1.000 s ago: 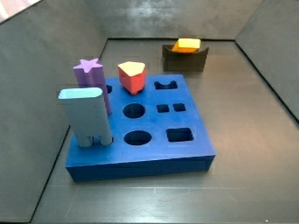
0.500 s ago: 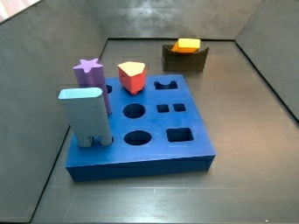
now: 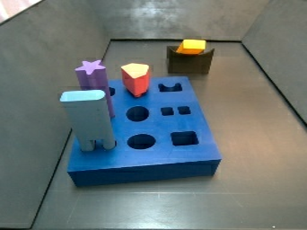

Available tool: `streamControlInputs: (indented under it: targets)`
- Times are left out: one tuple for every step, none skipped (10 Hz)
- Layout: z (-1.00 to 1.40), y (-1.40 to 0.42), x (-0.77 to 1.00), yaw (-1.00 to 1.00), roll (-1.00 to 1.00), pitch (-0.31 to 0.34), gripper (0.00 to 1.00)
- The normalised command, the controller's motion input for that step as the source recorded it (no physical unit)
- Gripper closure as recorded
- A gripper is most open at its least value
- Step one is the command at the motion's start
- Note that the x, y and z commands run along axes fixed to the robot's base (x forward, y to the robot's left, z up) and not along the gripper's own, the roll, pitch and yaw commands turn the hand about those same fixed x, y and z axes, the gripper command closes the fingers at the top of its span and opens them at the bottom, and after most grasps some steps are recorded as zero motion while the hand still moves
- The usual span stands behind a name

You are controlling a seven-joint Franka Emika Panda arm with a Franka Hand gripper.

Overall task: Pick up the double-square object. Move up. Place the double-square object on the fixture. Regrasp the double-square object. Move to above the board. Insert the double-square object.
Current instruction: Regrasp the double-square object.

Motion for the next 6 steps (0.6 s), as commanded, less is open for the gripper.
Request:
streamControlInputs:
  targets:
    - [0.00, -0.02, 0.03, 0.03, 1.00, 0.054, 0.00]
    - [0.00, -0.03, 0.05, 0.04, 1.00, 0.066, 0.00]
    - [0.00, -0.03, 0.06, 0.04, 1.00, 0.078, 0.00]
    - [0.00, -0.03, 0.08, 0.05, 1.00, 0.097, 0.00]
    - [-0.01, -0.04, 0.09, 0.06, 1.00, 0.116, 0.00]
    - [-0.01, -0.04, 0.11, 0.07, 1.00, 0.144, 0.00]
